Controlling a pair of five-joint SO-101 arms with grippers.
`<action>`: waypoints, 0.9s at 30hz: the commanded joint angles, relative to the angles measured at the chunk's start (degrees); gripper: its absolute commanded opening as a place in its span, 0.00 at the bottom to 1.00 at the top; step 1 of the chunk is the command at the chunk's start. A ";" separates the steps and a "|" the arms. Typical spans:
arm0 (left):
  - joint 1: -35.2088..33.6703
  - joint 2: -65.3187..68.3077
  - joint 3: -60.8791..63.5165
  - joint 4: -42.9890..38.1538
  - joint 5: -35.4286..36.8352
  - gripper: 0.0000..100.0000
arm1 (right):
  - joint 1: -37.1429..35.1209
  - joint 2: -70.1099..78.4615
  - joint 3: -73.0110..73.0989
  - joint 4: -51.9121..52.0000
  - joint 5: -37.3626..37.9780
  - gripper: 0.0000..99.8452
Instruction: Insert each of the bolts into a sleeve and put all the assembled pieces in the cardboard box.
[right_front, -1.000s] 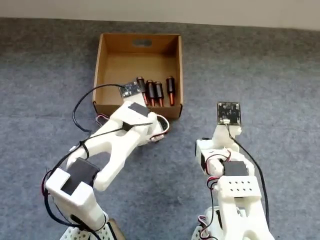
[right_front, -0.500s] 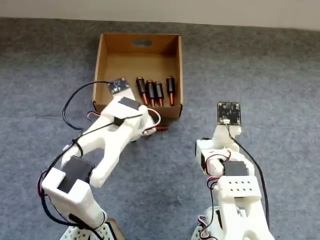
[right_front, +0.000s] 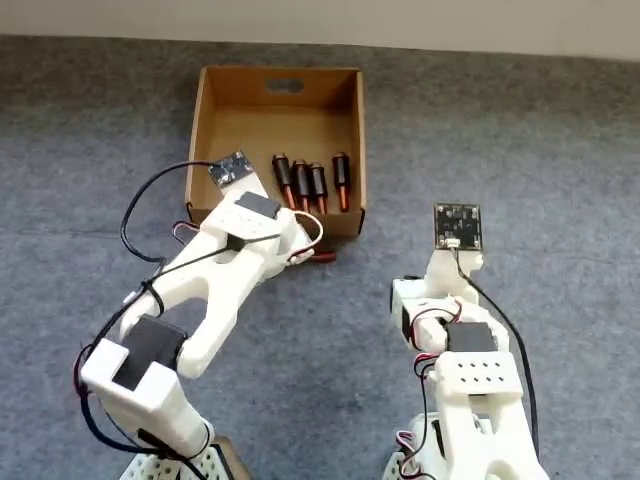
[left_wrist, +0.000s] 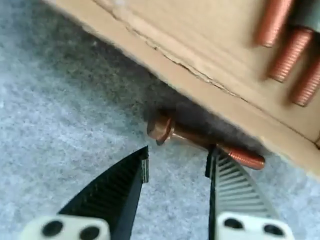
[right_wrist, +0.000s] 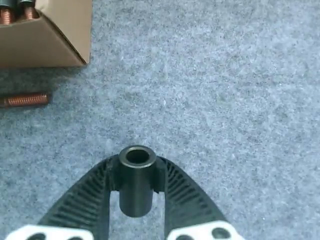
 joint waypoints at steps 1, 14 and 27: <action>0.40 3.38 -3.30 -1.05 0.88 0.26 | -0.13 -1.36 -0.75 -1.01 -0.18 0.01; 0.92 7.69 -5.32 -0.70 0.88 0.27 | -0.13 -1.36 -0.75 -1.01 -0.18 0.01; 4.70 7.69 -5.32 -0.70 -5.45 0.12 | -0.13 -1.36 -0.75 -1.01 -0.18 0.01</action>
